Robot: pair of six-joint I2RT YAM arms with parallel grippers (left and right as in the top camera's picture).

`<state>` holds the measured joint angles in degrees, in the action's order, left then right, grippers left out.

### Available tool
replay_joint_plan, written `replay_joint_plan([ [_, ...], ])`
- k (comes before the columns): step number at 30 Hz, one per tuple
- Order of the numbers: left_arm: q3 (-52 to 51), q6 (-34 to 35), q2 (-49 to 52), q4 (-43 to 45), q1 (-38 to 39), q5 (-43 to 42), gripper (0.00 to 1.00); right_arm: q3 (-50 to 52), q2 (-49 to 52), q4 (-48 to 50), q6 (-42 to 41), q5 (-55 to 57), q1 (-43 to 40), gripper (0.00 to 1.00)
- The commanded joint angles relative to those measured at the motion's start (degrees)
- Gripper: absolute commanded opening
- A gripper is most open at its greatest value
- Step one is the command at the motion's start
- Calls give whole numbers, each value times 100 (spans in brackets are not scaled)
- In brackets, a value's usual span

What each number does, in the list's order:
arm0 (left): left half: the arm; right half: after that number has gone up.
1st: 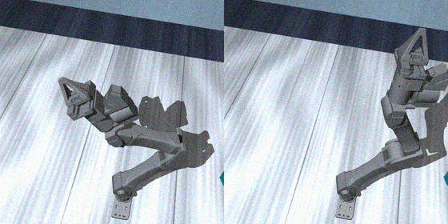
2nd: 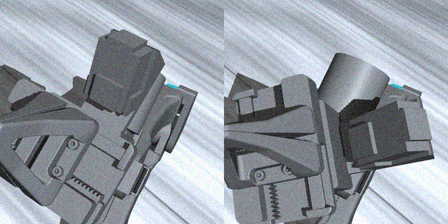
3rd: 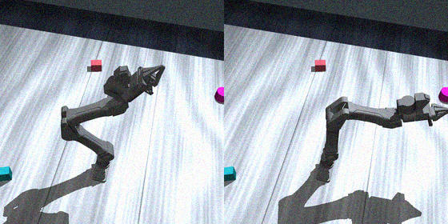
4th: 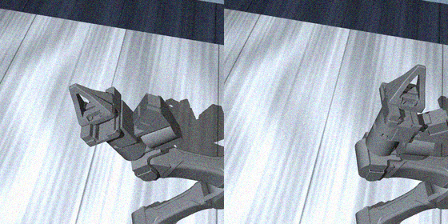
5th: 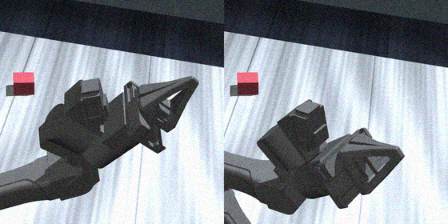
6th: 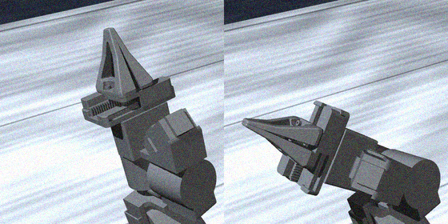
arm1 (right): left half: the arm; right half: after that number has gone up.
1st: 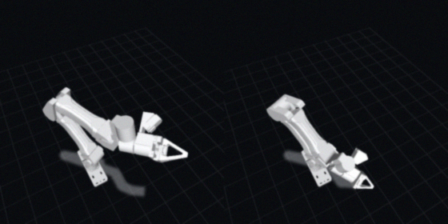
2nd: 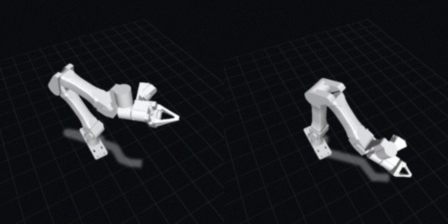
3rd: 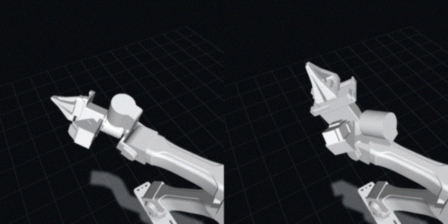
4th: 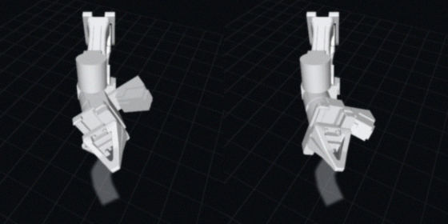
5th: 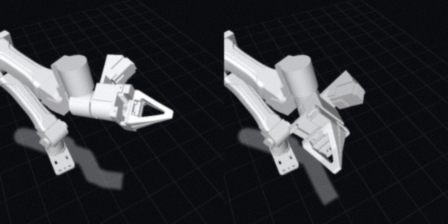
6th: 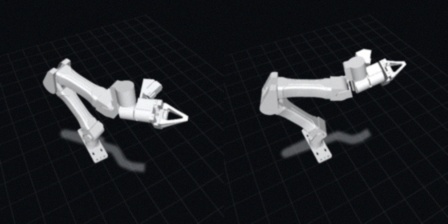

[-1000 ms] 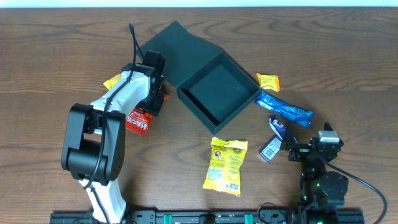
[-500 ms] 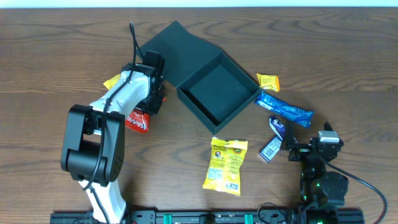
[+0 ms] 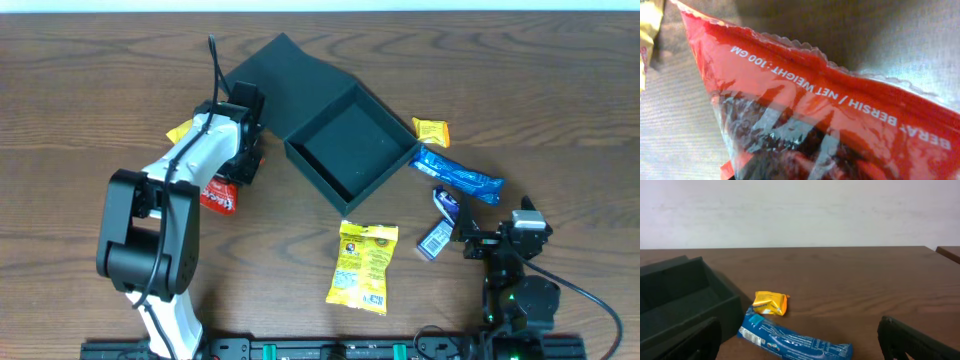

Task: Pack container
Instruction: 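Lift the red bag with the left gripper toward the black box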

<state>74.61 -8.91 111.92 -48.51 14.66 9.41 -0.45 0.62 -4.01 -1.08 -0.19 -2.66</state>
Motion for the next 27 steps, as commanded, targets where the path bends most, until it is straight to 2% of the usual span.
replay_joint_plan([
  [1, 44, -260, -212, -179, -20, -85, 28, 13, -33, -26, -81, -4, 44, 99],
  [9, 138, -472, -1075, -264, 238, -98, 30, 13, -33, -26, -81, -4, 44, 99],
  [11, 138, -616, -1351, -264, 369, -188, 34, 13, -33, -26, -81, -4, 44, 99],
  [17, 138, -2026, -2092, -221, 1023, -986, 34, 13, -33, -26, -81, -4, 44, 99],
  [22, 142, -2326, -2341, 4, 1547, -964, 29, 13, -33, -26, -81, -4, 44, 99],
  [25, 144, -2365, -2361, 302, 1823, -977, 30, 13, -33, -26, -81, -4, 44, 99],
  [27, 142, -2697, -2361, 525, 1998, -1239, 29, 13, -33, -26, -81, -4, 44, 99],
])
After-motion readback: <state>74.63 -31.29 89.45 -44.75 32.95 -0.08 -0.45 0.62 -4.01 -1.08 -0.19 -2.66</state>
